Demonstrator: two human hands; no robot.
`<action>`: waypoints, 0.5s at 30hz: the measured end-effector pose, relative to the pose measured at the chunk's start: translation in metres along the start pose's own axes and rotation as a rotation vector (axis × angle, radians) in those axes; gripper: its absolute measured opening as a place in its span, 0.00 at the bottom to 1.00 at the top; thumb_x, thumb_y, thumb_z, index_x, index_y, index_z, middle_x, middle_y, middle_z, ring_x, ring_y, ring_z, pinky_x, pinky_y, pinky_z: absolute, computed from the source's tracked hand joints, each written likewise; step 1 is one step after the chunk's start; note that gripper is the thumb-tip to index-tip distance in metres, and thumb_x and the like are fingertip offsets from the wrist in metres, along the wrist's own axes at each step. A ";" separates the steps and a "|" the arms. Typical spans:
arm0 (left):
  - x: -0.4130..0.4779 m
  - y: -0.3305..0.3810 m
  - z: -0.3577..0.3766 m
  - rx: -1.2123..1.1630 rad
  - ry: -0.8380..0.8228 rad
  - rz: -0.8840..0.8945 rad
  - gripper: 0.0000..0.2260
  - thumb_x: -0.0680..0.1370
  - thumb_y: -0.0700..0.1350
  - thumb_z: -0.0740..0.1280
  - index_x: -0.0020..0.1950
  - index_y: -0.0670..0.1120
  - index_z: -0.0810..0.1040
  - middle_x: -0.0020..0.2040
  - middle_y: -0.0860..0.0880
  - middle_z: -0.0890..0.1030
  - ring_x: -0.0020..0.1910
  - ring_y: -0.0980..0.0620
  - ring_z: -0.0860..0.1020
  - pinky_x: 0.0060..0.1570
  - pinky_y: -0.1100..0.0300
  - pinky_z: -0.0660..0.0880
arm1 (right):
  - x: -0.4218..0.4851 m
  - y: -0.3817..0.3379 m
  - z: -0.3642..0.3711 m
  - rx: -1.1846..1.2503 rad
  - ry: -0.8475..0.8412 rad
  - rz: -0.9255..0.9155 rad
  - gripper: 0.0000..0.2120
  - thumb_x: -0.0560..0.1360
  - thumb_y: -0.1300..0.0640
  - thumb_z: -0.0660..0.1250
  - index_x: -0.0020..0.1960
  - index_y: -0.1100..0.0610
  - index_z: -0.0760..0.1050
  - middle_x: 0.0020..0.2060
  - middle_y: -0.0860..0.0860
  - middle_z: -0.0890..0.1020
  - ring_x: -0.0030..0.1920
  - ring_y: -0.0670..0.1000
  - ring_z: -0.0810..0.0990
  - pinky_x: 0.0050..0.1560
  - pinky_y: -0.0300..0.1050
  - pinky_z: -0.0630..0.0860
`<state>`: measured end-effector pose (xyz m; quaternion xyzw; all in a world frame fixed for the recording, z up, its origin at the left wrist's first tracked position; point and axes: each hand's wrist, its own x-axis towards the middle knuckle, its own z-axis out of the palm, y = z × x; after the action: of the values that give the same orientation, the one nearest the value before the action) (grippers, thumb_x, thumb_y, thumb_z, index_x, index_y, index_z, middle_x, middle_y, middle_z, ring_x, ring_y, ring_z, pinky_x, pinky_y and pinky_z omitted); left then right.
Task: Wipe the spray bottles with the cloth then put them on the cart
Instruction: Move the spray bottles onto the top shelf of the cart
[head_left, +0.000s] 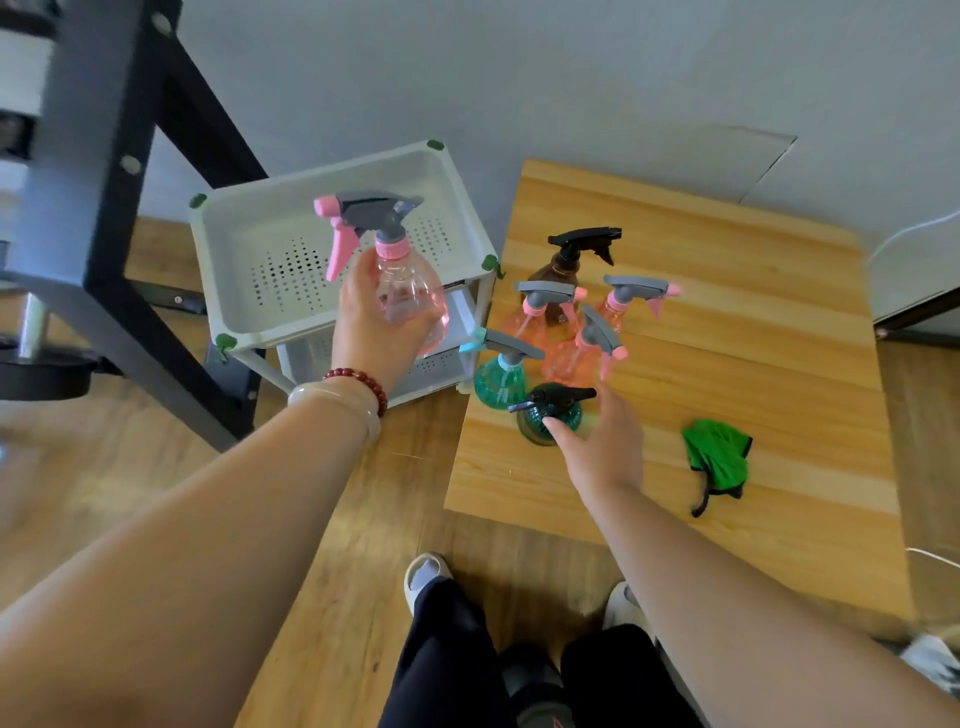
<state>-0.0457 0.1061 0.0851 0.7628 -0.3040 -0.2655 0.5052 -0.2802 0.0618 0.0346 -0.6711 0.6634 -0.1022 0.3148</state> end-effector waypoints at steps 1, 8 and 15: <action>-0.003 0.002 -0.002 -0.002 -0.010 0.006 0.33 0.74 0.40 0.75 0.74 0.52 0.63 0.62 0.60 0.70 0.52 0.75 0.70 0.45 0.81 0.67 | -0.004 -0.004 -0.001 -0.018 0.009 -0.012 0.36 0.73 0.45 0.73 0.75 0.55 0.64 0.70 0.52 0.70 0.72 0.54 0.65 0.69 0.50 0.66; -0.020 0.009 -0.013 -0.009 -0.061 0.020 0.31 0.74 0.40 0.72 0.73 0.52 0.65 0.66 0.53 0.73 0.63 0.55 0.75 0.62 0.57 0.76 | -0.025 -0.025 -0.010 -0.092 0.027 -0.073 0.32 0.74 0.46 0.71 0.74 0.54 0.65 0.69 0.51 0.71 0.71 0.54 0.65 0.68 0.51 0.66; -0.028 0.013 -0.009 -0.016 -0.058 -0.008 0.32 0.73 0.40 0.74 0.72 0.54 0.64 0.64 0.56 0.72 0.56 0.63 0.74 0.54 0.67 0.71 | -0.010 -0.021 -0.018 -0.180 -0.050 -0.092 0.27 0.76 0.49 0.69 0.72 0.55 0.68 0.70 0.52 0.70 0.71 0.54 0.66 0.67 0.50 0.66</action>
<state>-0.0604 0.1281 0.1035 0.7520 -0.3131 -0.2918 0.5013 -0.2741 0.0648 0.0628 -0.7285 0.6305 -0.0398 0.2648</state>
